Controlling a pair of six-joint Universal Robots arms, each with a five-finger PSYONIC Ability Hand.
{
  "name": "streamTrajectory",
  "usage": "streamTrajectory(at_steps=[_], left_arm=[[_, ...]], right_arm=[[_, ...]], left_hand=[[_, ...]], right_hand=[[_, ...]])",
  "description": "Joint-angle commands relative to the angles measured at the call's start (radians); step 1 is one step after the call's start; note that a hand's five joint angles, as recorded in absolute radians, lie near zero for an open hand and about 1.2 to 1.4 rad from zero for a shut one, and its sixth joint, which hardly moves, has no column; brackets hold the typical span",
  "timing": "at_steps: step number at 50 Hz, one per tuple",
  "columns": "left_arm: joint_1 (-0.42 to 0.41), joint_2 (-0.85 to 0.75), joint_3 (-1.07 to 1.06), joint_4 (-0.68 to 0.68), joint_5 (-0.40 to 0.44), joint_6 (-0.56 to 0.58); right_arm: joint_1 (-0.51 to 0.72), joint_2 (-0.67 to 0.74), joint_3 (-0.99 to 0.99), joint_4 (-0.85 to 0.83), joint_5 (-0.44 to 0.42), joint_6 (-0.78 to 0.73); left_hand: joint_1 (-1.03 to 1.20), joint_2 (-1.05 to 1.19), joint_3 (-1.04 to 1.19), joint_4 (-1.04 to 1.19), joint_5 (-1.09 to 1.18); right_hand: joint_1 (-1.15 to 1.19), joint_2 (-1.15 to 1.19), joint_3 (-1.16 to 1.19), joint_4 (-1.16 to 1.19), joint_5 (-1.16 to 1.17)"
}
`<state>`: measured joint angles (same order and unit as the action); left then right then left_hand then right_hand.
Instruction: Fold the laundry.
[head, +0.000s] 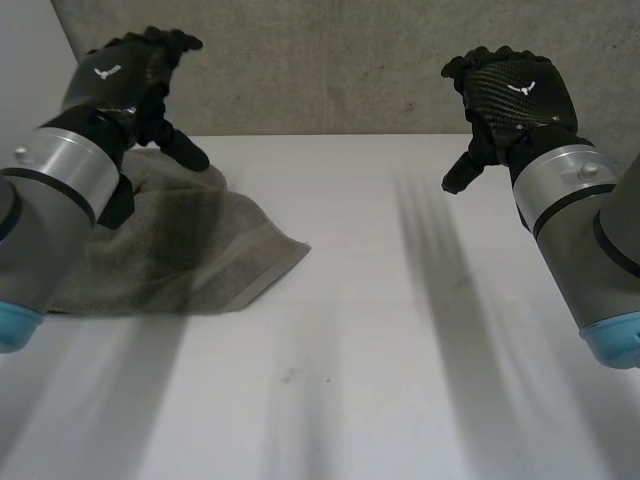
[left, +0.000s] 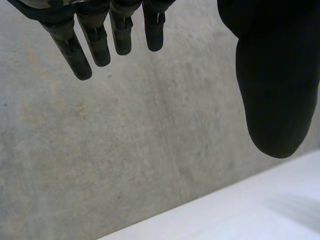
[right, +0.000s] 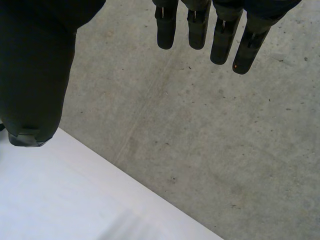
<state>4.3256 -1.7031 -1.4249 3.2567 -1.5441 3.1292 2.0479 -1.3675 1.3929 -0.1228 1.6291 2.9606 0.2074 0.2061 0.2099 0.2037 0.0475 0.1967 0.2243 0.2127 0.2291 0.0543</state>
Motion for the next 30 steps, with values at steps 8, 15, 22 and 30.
streamTrajectory(at_steps=[8,15,22,30], left_arm=[[0.17,-0.387,0.087,0.219,0.058,0.58],[0.206,-0.572,0.178,0.279,0.062,0.571],[0.25,-0.707,0.259,0.324,0.068,0.574],[0.255,-0.757,0.322,0.322,0.073,0.575]], right_arm=[[0.0,0.011,0.003,0.002,0.0,0.0],[0.002,0.021,0.011,0.0,0.0,-0.002],[0.0,0.045,0.009,0.0,0.0,-0.002],[0.002,0.047,0.006,-0.001,0.0,-0.054]], left_hand=[[0.032,0.034,0.03,0.036,0.018],[0.132,0.134,0.13,0.136,0.118],[0.252,0.254,0.25,0.256,0.238],[1.188,1.189,1.185,1.191,1.173]], right_hand=[[-0.022,-0.05,-0.038,-0.055,-0.054],[-0.022,-0.05,-0.038,-0.055,-0.054],[-0.022,-0.05,-0.038,-0.055,-0.054],[-0.022,-0.05,-0.038,-0.055,-0.054]])
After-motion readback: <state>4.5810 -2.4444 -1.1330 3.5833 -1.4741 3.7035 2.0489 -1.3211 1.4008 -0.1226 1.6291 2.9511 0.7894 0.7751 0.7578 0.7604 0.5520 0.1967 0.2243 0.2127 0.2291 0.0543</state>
